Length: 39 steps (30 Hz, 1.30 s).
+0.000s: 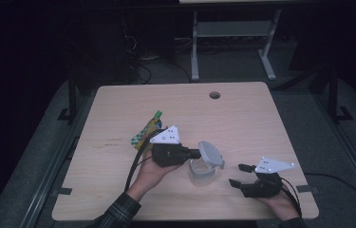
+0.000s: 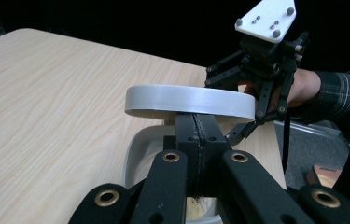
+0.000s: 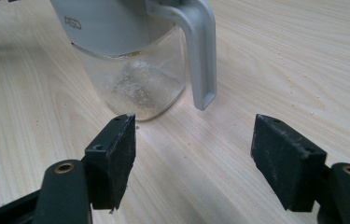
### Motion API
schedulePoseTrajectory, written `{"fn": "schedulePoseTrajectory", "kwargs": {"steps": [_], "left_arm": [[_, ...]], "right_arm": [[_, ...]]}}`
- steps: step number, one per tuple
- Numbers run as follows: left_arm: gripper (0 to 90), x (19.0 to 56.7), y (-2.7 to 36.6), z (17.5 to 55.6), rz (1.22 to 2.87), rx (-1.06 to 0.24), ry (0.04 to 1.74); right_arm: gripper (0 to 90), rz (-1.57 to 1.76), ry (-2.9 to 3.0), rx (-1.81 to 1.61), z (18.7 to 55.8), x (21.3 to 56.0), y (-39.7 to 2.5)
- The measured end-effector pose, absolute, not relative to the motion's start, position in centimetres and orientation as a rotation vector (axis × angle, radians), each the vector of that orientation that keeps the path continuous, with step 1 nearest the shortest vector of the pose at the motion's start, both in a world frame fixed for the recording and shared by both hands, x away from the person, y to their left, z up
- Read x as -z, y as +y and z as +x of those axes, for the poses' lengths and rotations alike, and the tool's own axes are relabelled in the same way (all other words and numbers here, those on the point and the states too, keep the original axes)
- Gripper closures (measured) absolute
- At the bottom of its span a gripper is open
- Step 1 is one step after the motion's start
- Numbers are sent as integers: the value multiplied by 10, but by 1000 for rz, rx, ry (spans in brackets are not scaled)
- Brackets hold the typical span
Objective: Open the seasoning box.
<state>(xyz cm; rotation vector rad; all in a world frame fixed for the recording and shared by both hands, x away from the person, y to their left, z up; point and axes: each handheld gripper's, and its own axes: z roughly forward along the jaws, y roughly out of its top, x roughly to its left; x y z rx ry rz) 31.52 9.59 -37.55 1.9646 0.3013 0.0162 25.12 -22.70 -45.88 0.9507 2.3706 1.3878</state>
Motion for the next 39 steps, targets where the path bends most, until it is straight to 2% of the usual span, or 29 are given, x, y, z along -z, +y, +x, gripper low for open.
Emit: {"fn": "schedulePoseTrajectory", "kwargs": {"steps": [39], "left_arm": [[900, 363, 62, 326, 1957, 13, 254]], "right_arm": [[303, 949, 2372, -1393, 250, 459, -228]]}}
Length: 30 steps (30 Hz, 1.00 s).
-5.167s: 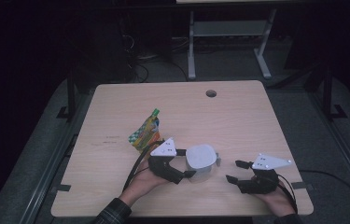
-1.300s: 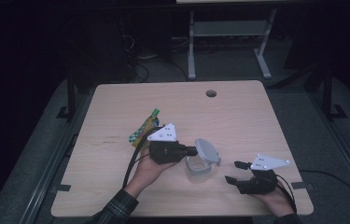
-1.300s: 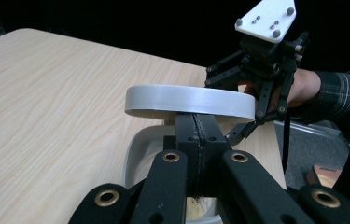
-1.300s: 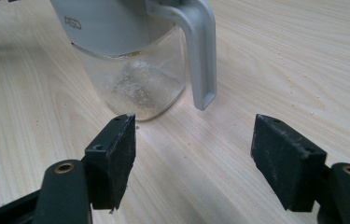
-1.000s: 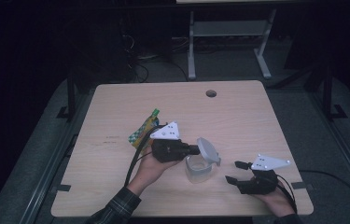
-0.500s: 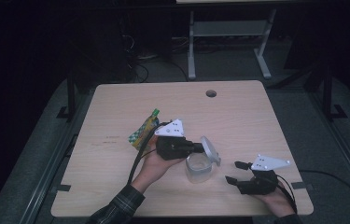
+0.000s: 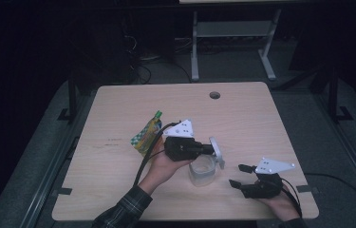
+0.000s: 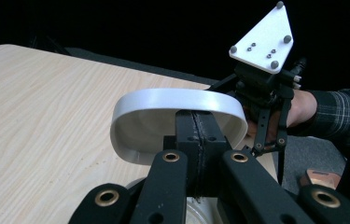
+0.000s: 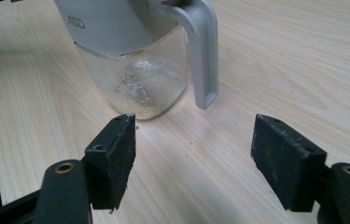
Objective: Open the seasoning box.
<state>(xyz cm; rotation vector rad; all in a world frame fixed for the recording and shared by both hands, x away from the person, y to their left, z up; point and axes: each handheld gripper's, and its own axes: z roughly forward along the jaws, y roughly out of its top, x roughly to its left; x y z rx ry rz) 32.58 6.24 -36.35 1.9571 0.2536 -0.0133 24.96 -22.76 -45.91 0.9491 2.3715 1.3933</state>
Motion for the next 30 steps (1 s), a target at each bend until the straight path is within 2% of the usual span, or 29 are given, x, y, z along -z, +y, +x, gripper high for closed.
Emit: {"fn": "schedulePoseTrajectory", "kwargs": {"steps": [11, 30], "left_arm": [[900, 361, 57, 326, 1961, 14, 250], [899, 365, 97, 312, 1991, -21, 336]], "right_arm": [[303, 947, 2372, -1397, 249, 459, -228], [302, 946, 2385, -1387, 249, 461, -226]]}}
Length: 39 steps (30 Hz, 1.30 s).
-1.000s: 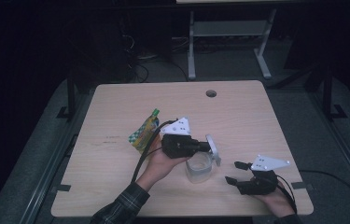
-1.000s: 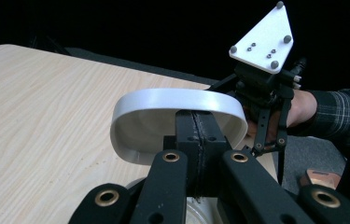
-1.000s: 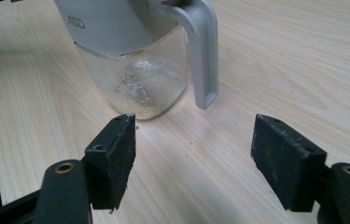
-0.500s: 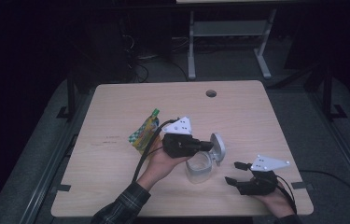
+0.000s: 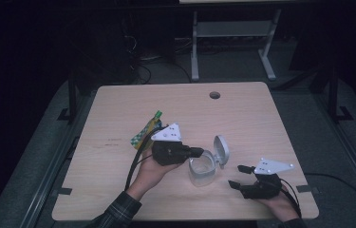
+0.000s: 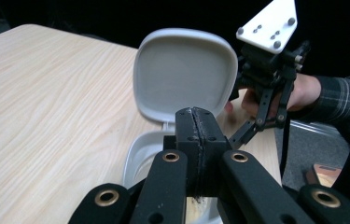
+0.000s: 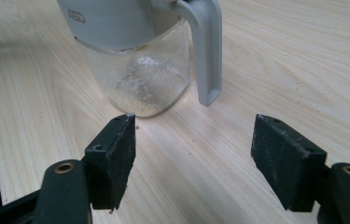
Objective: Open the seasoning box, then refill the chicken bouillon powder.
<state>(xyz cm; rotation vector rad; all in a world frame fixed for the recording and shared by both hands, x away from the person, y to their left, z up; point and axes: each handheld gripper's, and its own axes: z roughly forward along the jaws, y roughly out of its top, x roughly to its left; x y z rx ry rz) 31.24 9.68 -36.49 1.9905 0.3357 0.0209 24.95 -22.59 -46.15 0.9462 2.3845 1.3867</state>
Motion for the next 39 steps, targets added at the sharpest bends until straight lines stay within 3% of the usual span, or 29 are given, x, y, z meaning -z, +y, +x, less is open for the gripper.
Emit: {"fn": "schedulePoseTrajectory", "kwargs": {"steps": [27, 39], "left_arm": [[893, 392, 152, 279, 2024, -47, 448], [851, 404, 187, 265, 2022, -57, 533]], "right_arm": [[302, 949, 2379, -1388, 248, 461, -226], [302, 952, 2383, -1384, 249, 462, -226]]}}
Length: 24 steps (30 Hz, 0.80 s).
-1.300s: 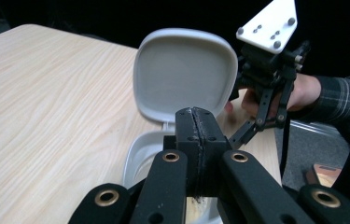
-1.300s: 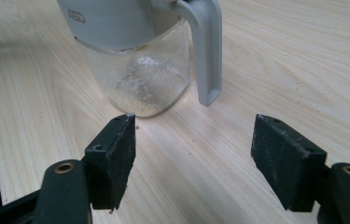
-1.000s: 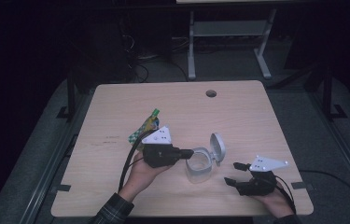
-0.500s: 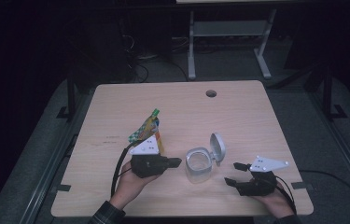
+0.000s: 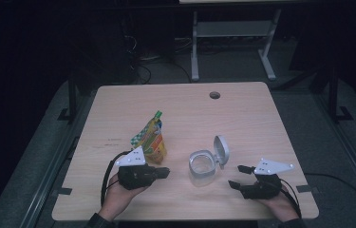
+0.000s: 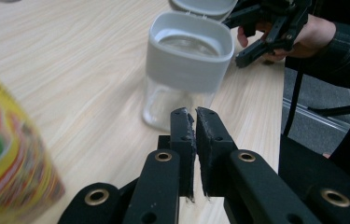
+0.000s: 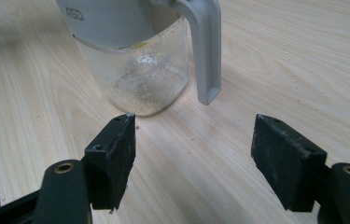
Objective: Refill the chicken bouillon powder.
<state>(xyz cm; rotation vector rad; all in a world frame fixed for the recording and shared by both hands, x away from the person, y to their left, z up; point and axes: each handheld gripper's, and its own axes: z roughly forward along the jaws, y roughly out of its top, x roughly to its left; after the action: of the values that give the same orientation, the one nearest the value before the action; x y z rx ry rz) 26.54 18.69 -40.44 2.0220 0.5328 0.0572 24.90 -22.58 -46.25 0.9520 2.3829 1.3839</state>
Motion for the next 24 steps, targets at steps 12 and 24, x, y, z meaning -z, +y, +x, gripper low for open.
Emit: {"fn": "schedulePoseTrajectory", "kwargs": {"steps": [12, 24], "left_arm": [[795, 412, 222, 254, 2017, -103, 618], [649, 417, 243, 256, 2007, -166, 681]], "right_arm": [[302, 944, 2382, -1382, 249, 463, -224], [302, 940, 2395, -1370, 252, 465, -222]]}}
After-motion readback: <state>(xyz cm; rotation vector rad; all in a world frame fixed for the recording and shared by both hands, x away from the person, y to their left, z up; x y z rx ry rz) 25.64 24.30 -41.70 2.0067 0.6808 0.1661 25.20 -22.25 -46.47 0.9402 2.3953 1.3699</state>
